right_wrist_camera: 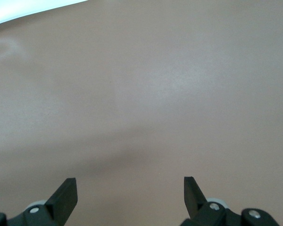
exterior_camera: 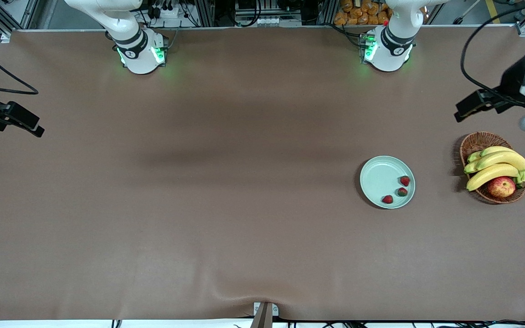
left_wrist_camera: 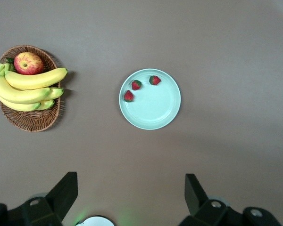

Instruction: Collect all strawberries into plate

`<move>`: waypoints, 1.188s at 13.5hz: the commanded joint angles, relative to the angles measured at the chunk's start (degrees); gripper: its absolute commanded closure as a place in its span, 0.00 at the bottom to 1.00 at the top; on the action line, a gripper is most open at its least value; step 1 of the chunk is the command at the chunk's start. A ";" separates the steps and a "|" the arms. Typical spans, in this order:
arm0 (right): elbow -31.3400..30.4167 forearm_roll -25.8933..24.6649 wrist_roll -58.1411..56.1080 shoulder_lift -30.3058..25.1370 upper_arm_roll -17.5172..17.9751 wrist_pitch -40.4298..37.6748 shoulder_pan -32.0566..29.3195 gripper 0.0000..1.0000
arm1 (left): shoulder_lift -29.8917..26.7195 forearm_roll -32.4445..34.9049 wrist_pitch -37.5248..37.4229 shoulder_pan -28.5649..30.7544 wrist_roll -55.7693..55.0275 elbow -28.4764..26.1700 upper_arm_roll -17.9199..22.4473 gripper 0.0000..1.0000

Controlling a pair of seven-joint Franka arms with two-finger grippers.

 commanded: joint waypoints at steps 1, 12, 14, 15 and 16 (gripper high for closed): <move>0.46 -0.22 -0.31 -0.07 0.18 -0.58 -0.39 0.00 | -2.33 -1.25 -0.98 -2.29 1.82 -2.10 3.61 0.00; 0.37 -0.22 -0.31 -0.07 0.18 -0.58 -0.39 0.00 | -10.16 -0.81 2.88 -2.38 11.58 -11.95 6.69 0.00; 0.28 -0.22 -0.22 -0.07 0.18 -0.58 -0.39 0.00 | -9.37 -0.99 2.79 -2.03 11.50 -10.99 6.95 0.00; 0.37 -0.22 -0.31 -0.07 0.18 -0.58 -0.48 0.00 | -9.20 -1.08 2.79 -2.11 11.50 -10.46 7.13 0.00; 0.37 -0.22 -0.31 -0.07 0.18 -0.58 -0.40 0.00 | -9.02 -0.90 2.79 -2.20 11.06 -10.02 7.04 0.00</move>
